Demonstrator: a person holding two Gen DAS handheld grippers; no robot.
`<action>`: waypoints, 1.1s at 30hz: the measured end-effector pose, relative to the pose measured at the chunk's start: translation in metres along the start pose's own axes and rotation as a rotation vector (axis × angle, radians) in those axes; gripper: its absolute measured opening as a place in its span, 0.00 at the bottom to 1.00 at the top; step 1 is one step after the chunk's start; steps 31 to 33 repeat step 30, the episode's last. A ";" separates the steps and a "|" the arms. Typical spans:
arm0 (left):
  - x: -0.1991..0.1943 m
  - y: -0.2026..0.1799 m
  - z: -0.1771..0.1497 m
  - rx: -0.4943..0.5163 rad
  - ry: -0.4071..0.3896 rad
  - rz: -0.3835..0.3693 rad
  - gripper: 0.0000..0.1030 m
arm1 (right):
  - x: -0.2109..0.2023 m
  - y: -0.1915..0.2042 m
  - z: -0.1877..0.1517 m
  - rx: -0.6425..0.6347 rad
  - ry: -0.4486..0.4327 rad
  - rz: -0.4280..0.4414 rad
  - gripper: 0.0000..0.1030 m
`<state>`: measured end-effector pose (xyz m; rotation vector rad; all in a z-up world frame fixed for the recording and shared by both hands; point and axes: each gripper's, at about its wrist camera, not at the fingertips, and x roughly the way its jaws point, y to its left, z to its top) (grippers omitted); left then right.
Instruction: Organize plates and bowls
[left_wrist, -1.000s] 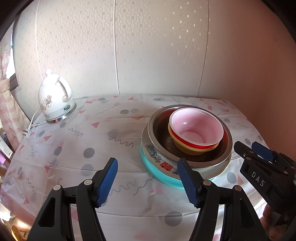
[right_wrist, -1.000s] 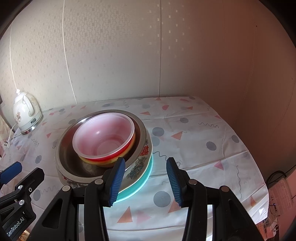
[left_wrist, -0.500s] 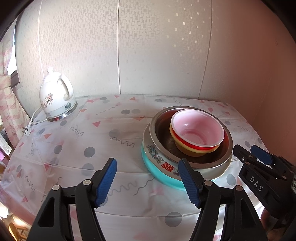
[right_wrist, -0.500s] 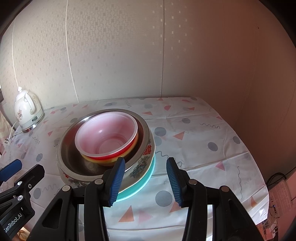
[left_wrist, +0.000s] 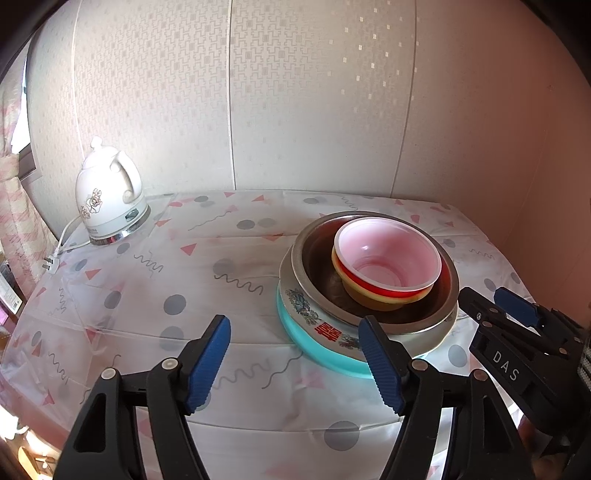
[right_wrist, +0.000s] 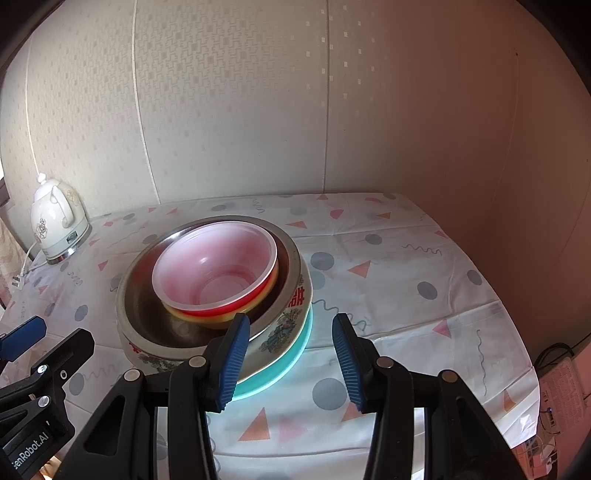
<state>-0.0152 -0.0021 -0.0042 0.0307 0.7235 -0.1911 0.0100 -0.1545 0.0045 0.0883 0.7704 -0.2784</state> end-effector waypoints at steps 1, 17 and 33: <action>0.000 0.000 0.000 0.001 0.000 0.001 0.71 | 0.000 0.000 0.000 0.000 0.001 0.000 0.46; 0.001 -0.003 0.000 0.004 -0.001 -0.002 0.71 | 0.002 0.000 0.000 0.003 0.012 0.006 0.46; 0.002 0.002 0.003 -0.022 -0.023 -0.014 0.70 | 0.007 -0.004 0.000 0.012 0.018 0.009 0.46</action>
